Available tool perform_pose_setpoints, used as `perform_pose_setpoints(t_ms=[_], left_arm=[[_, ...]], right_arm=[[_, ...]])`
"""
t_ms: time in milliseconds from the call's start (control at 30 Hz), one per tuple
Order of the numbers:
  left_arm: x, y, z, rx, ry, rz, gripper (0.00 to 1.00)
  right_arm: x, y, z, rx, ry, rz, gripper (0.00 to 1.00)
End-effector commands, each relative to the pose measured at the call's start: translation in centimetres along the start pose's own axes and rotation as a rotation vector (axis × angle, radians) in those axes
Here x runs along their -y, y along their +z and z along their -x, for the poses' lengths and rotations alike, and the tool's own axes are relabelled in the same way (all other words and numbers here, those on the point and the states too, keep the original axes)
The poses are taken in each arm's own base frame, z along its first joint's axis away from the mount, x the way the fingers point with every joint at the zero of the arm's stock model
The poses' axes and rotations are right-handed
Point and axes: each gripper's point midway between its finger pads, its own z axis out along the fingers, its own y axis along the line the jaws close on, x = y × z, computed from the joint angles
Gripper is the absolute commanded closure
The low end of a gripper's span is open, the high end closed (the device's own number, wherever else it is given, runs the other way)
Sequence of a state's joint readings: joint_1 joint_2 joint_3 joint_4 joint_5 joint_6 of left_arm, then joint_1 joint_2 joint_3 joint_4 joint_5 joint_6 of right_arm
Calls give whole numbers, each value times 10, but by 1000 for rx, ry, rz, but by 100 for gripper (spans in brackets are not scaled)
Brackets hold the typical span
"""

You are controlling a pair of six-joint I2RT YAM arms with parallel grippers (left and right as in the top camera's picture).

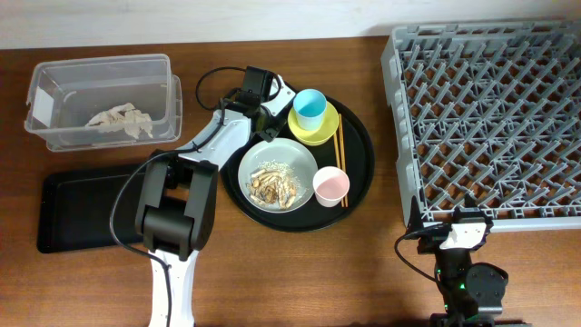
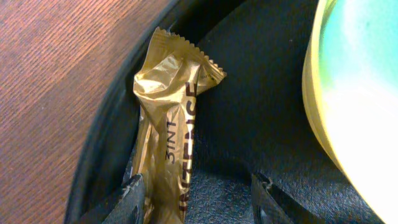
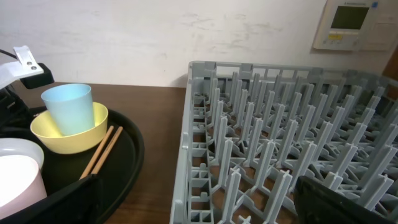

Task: Sort waste into correct bins and load items into the dishwasher rack
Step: 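Move the left gripper back and grasp the gold Lindt wrapper, then carry the gold wrapper left and drop it into the clear bin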

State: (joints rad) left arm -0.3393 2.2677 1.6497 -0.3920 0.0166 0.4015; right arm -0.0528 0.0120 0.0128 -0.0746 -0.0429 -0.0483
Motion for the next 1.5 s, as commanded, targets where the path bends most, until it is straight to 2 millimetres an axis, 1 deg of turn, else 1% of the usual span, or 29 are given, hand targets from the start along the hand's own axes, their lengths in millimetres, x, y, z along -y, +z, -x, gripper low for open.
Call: perform_pose_setpoints(t_ms=[0,67,133,167,233,333,400,467,567,633,667,700,733,767,800,833,900,933,967,1000,1067,1133,1200,1267,1300,1400,1467], left_arm=[[-8,8,-6,-21,6,33,48],[-11,8,-5,-21,6,47,49],[-11,8,-4,-15,-7,49,54],[-11,8,-4,-14,-17,50,59],[-12,6,-2,-11,-43,51,75],[-18,-5,11,19,-105,61,96],[-23,-18,21,49,-113,74,99],[-28,-36,33,85,-115,87,99],[-37,-75,55,151,-134,112,99],[-55,-109,67,202,-146,176,99],[-72,-130,71,224,-165,246,99],[-87,-144,72,235,-201,305,99],[-118,-168,66,248,-299,431,99],[-140,-184,58,255,-372,515,99],[-152,-193,53,258,-411,557,99],[-168,-203,44,258,-460,606,99],[-195,-213,24,247,-523,653,99],[-202,-215,17,244,-550,664,99],[-217,-218,3,239,-619,682,99],[-225,-219,-6,240,-669,691,99],[-248,-226,-32,276,-874,718,99],[-263,-230,-51,339,-1111,713,99],[-273,-229,-64,410,-1335,631,99],[-281,-228,-71,459,-1464,532,99],[-288,-230,-77,481,-1525,509,99],[-301,-234,-96,504,-1626,527,99],[-305,-236,-105,504,-1672,535,99]], right_arm=[[1,0,-3,-4,8,-5,2],[1,0,-3,-4,8,-5,2],[1,0,-3,-4,8,-5,2],[1,0,-3,-4,8,-5,2],[1,0,-3,-4,8,-5,2],[1,0,-3,-4,8,-5,2],[1,0,-3,-4,8,-5,2],[1,0,-3,-4,8,-5,2],[1,0,-3,-4,8,-5,2],[1,0,-3,-4,8,-5,2],[1,0,-3,-4,8,-5,2],[1,0,-3,-4,8,-5,2],[1,0,-3,-4,8,-5,2],[1,0,-3,-4,8,-5,2],[1,0,-3,-4,8,-5,2],[1,0,-3,-4,8,-5,2],[1,0,-3,-4,8,-5,2],[1,0,-3,-4,8,-5,2],[1,0,-3,-4,8,-5,2],[1,0,-3,-4,8,-5,2],[1,0,-3,-4,8,-5,2],[1,0,-3,-4,8,-5,2],[1,0,-3,-4,8,-5,2],[1,0,-3,-4,8,-5,2],[1,0,-3,-4,8,-5,2],[1,0,-3,-4,8,-5,2],[1,0,-3,-4,8,-5,2]])
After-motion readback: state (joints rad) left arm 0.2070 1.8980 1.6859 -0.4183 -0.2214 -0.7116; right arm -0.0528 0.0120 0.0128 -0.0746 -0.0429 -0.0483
